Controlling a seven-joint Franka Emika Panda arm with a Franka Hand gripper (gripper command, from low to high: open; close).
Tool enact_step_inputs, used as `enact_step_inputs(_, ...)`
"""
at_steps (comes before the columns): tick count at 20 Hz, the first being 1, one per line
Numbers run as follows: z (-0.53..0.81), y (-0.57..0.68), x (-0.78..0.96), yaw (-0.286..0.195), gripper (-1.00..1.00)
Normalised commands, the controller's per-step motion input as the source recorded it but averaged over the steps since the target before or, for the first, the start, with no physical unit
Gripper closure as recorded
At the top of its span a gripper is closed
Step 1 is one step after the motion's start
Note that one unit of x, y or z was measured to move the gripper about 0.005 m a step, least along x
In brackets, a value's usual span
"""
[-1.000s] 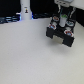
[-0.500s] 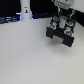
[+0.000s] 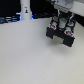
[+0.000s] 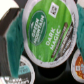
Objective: Open the kcup holder, insert the kcup into the holder, and close the kcup holder
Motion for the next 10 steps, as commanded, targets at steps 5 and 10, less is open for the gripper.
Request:
enact_step_inputs(5,-0.16,0.09,0.04,0.033,1.00)
enact_step_inputs(10,0.12,0.06,0.07,0.061,-1.00)
